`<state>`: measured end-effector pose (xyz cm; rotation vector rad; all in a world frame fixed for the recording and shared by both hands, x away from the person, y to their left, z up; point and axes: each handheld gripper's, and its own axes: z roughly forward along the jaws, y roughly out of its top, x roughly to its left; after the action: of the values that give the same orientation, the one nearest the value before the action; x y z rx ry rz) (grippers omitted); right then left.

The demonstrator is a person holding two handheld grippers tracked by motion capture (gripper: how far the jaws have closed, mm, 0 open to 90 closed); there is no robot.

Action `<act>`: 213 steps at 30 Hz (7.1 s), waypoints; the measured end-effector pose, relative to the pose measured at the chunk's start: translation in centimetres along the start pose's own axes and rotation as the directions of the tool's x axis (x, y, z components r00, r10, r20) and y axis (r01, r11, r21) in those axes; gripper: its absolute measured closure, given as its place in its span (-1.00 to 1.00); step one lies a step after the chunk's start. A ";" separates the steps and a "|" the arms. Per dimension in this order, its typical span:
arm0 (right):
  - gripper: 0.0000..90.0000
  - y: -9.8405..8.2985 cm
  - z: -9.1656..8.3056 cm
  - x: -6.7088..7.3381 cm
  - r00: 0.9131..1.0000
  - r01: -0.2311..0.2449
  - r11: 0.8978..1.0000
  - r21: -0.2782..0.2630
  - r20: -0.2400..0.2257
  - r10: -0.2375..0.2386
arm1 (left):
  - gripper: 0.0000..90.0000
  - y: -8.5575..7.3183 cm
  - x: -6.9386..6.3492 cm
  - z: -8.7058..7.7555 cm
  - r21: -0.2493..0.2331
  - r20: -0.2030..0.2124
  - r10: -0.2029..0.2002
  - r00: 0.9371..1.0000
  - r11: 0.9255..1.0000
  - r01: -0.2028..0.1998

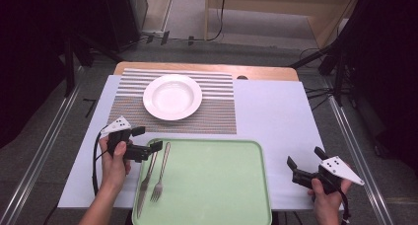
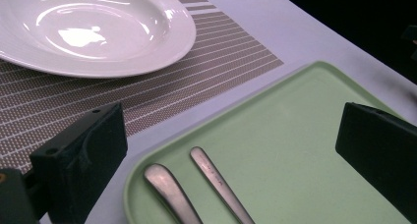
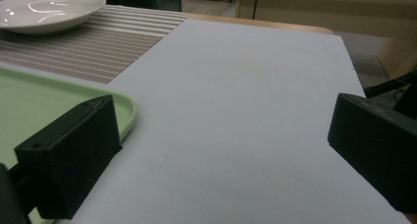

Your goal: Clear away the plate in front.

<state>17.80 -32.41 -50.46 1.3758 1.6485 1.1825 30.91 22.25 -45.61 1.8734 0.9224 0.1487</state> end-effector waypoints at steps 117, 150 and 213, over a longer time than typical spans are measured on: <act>-1.00 -0.3 0.1 -0.3 0.999 -0.003 1.000 0.012 -0.044 0.004 | 0.52 6.5 13.6 10.0 0.081 -0.238 -0.344 0.908 0.925 0.371; -1.00 -0.2 0.0 -0.2 0.999 0.003 1.000 -0.004 -0.050 -0.003 | 0.83 7.6 11.9 9.2 -0.006 -0.161 -0.377 0.912 0.925 0.381; -1.00 0.1 0.0 0.3 0.998 0.009 1.000 -0.017 -0.060 -0.010 | 0.83 6.4 5.0 6.2 -0.001 0.062 -0.288 0.956 0.958 0.288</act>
<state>17.77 -32.12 -50.36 1.3325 1.6806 1.2405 40.75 19.64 -44.82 1.7023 1.1381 -0.0807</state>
